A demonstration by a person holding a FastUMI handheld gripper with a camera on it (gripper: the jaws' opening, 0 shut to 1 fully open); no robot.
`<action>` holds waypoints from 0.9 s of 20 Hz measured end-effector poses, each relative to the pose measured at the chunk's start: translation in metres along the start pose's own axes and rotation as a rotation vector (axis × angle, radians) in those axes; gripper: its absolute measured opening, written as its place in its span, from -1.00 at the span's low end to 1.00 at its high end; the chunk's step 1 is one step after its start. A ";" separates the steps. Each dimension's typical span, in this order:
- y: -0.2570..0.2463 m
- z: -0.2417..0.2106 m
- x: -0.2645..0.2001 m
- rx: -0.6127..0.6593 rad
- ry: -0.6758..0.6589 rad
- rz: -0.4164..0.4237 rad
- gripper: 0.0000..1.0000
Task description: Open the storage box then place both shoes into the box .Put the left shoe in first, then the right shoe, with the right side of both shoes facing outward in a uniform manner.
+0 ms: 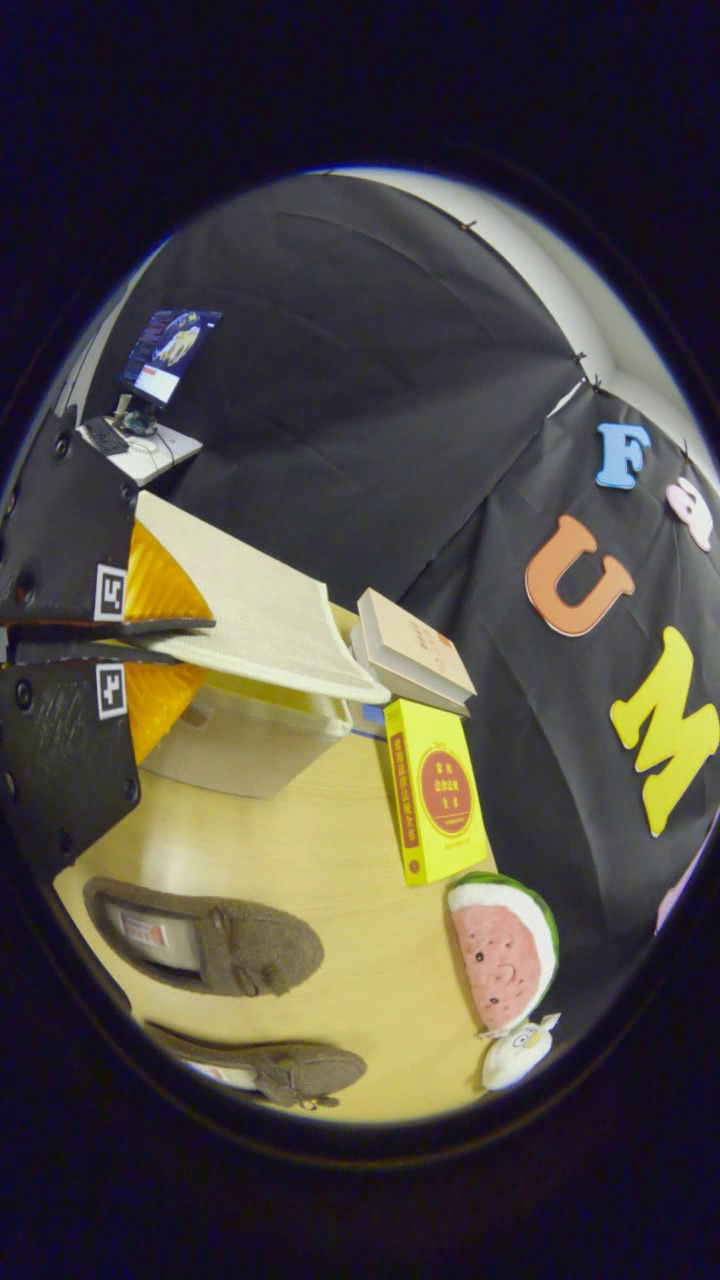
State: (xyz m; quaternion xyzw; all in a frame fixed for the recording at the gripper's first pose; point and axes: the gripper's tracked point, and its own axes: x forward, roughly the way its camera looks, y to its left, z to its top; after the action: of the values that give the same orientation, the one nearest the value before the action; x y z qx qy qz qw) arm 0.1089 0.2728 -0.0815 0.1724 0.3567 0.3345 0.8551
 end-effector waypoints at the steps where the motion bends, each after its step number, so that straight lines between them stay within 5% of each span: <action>1: 0.008 0.004 -0.004 -0.012 -0.005 -0.004 -0.98; 7: 0.071 0.023 -0.012 -0.064 -0.028 -0.006 -0.99; 13: 0.159 0.051 0.006 -0.063 -0.040 0.076 -0.98; 17: 0.212 0.051 0.036 -0.107 -0.045 0.127 -0.79; 18: 0.223 0.054 0.045 -0.129 -0.056 0.138 -0.60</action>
State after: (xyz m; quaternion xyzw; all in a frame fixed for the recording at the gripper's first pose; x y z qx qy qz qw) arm 0.0712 0.4607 0.0525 0.1507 0.2977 0.4099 0.8489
